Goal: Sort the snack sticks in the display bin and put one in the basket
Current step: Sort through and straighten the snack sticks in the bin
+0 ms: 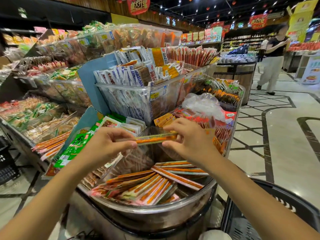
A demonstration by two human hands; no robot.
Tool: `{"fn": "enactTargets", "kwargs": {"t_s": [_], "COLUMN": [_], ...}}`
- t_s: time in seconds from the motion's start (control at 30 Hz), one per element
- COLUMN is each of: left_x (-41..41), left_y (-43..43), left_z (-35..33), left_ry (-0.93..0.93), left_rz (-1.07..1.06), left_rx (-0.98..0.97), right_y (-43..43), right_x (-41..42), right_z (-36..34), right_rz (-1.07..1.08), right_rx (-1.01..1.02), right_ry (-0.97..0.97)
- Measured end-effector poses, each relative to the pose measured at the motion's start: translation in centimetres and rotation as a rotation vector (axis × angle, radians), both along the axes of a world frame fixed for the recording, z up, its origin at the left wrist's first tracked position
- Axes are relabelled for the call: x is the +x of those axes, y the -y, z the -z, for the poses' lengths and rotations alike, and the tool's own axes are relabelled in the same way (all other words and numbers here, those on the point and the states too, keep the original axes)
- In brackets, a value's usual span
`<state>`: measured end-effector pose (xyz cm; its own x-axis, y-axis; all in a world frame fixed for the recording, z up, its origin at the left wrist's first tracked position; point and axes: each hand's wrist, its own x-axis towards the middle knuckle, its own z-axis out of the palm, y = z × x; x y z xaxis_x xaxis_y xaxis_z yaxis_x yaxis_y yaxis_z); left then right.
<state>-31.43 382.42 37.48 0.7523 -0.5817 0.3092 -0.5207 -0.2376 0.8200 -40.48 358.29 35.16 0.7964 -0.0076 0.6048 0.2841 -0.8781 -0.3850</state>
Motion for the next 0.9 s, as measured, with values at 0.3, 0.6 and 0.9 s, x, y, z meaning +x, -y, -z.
{"fn": "enactTargets", "kwargs": {"t_s": [0.3,0.6,0.9], "left_x": [-0.2,-1.1,-2.7], "left_y": [0.2,3.0,5.1], "left_z": [-4.2,0.9,7.8], "left_ry": [0.103,-0.027,-0.073], "left_rz": [0.02,0.011,0.11], "left_rx": [-0.073,-0.076,0.043], "right_y": [-1.1,-0.9,-1.0], "right_x": [0.2,0.3,0.5], "right_z": [-0.1,-0.3,0.6], "right_rz": [-0.083,-0.163,-0.15], "right_rx": [0.234,0.847,1.058], "right_ry": [-0.142,-0.102,-0.094]}}
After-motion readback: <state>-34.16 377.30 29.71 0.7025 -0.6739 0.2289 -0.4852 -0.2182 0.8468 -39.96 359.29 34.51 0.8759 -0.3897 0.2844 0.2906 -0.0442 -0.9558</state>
